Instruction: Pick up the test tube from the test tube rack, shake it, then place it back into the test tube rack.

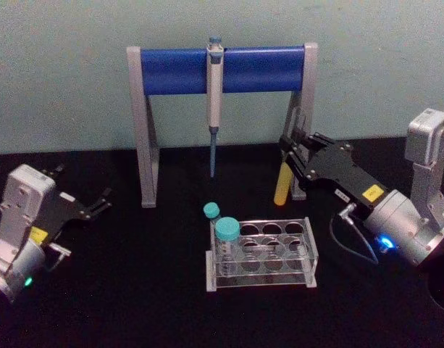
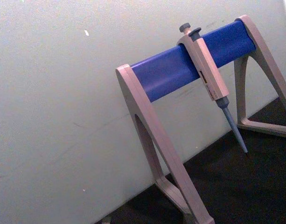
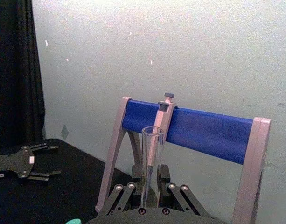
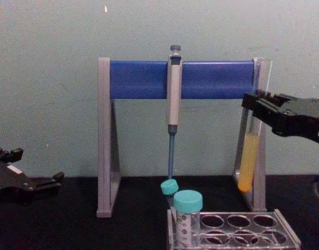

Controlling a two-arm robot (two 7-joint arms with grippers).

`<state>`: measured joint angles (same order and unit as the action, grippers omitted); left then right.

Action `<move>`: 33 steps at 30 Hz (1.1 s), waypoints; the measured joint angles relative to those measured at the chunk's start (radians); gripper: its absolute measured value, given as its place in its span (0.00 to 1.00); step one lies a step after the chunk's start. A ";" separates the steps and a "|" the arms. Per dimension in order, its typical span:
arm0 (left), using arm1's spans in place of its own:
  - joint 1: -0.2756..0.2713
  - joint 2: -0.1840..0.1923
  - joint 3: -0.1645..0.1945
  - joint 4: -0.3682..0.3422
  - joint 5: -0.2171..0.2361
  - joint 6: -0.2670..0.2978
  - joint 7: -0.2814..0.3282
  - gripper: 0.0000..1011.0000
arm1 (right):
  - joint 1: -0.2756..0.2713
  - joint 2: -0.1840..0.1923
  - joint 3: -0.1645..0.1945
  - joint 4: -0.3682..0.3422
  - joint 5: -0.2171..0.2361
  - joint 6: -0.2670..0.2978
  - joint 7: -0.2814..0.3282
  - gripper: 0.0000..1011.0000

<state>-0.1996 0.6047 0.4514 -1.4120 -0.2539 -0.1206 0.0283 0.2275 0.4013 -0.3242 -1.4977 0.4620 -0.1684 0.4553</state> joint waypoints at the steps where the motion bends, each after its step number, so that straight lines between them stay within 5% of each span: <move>1: 0.000 0.000 0.000 0.000 0.000 0.000 0.000 0.99 | 0.000 -0.002 0.000 0.001 -0.003 -0.002 0.000 0.23; 12: 0.000 0.000 0.000 0.000 0.000 0.000 0.000 0.99 | 0.030 0.013 -0.031 0.020 0.040 0.028 0.122 0.23; 18: 0.000 0.000 0.000 0.000 0.000 0.000 0.000 0.99 | 0.034 0.091 -0.045 -0.031 0.098 0.120 0.191 0.23; 22: 0.000 0.000 0.000 0.000 0.000 0.000 0.000 0.99 | 0.020 0.145 -0.044 -0.076 0.098 0.153 0.188 0.23; 25: 0.000 0.000 0.000 0.000 0.000 0.000 0.000 0.99 | 0.011 0.181 -0.042 -0.106 0.079 0.173 0.165 0.23; 28: 0.000 0.000 0.000 0.000 0.000 0.000 0.000 0.99 | -0.003 0.221 -0.037 -0.148 0.014 0.190 0.087 0.23; 33: 0.000 0.000 0.000 0.000 0.000 0.000 0.000 0.99 | -0.008 0.217 -0.031 -0.158 -0.090 0.182 -0.012 0.23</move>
<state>-0.1995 0.6047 0.4514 -1.4120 -0.2539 -0.1206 0.0283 0.2197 0.6187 -0.3555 -1.6558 0.3716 0.0131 0.4431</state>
